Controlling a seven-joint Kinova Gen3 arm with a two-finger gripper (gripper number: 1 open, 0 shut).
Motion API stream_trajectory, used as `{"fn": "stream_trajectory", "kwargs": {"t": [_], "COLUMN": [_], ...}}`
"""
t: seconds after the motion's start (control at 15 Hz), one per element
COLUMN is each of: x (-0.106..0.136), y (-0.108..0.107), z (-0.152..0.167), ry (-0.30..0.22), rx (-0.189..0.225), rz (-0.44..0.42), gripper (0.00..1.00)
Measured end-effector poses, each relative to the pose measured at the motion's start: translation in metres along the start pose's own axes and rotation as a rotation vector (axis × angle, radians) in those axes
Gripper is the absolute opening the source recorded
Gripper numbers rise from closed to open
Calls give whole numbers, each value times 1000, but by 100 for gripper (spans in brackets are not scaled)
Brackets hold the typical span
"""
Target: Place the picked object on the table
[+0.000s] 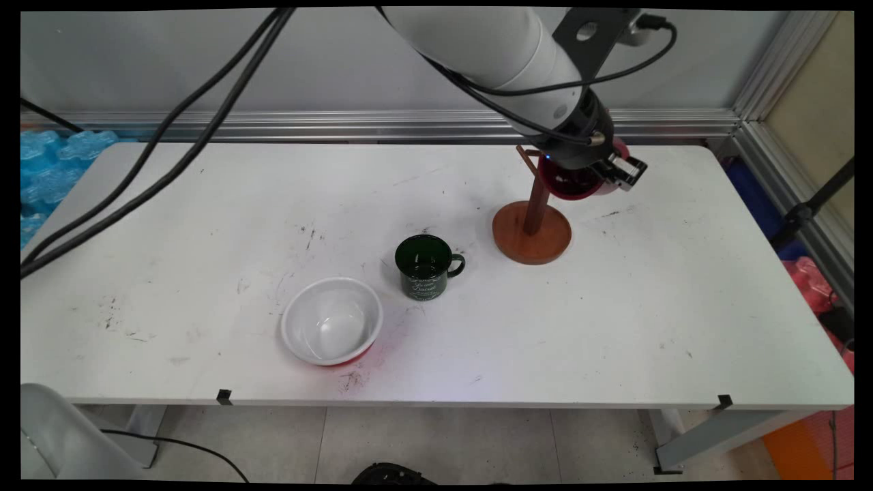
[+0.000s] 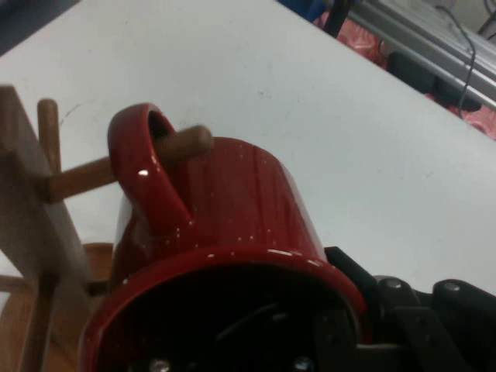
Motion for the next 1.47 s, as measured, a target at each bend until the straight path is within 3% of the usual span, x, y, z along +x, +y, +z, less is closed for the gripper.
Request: {"fn": "stream_trajectory", "kwargs": {"t": [0.4,1.0,1.47], "x": [3,0,-14], "y": [11,29,11], "z": [-16,-40,-72], "ry": [18,1,-73], "rx": [-29,-99,-96], "rz": [13,48,125], "gripper": [0,0,0]}}
